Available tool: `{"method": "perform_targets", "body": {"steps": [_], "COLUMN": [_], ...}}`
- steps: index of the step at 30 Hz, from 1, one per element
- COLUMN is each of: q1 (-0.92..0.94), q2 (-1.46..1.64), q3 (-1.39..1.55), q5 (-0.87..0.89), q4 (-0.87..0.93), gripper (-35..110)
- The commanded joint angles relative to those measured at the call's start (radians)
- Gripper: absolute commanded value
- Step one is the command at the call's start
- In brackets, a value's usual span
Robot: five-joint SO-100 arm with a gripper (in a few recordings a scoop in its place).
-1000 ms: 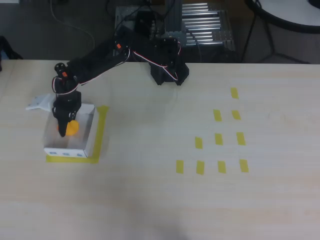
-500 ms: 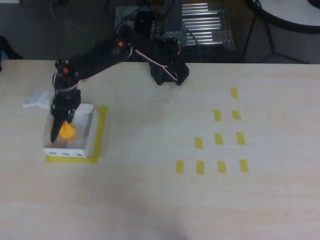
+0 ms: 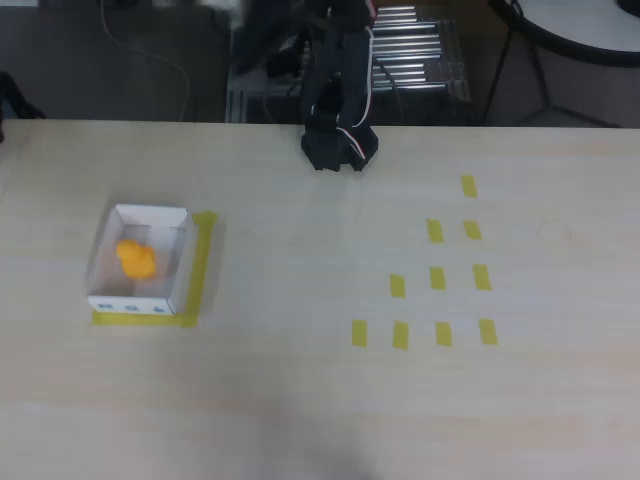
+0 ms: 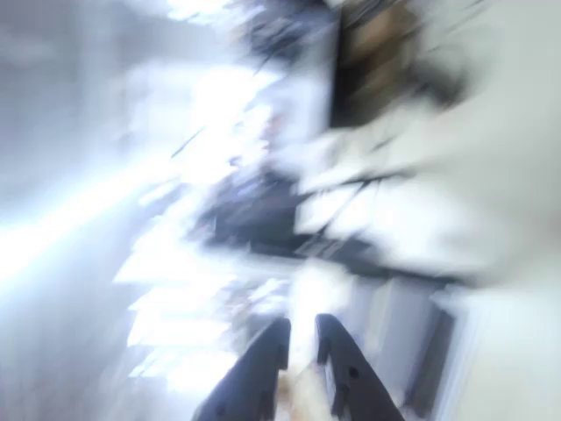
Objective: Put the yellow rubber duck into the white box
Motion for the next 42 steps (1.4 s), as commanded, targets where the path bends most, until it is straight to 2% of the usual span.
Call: {"method": "perform_targets", "body": {"steps": [1,5,7,10,14,20,42], "q1": [-0.287,-0.350,-0.339,-0.314,-0.305,-0.259,-0.215], "q2": [0.503,0.741,0.804,0.882,0.925,0.925,0.925], "q3": [0.788,1.344,1.509,1.647,1.704,1.793,1.793], "q5": [0.135,0.160,0.219,0.314,0.348,0.331,0.337], "q4": [-0.327,-0.483,-0.462,-0.330,-0.161,-0.143,-0.144], "gripper": [0,0,0,0,0,0,0]}}
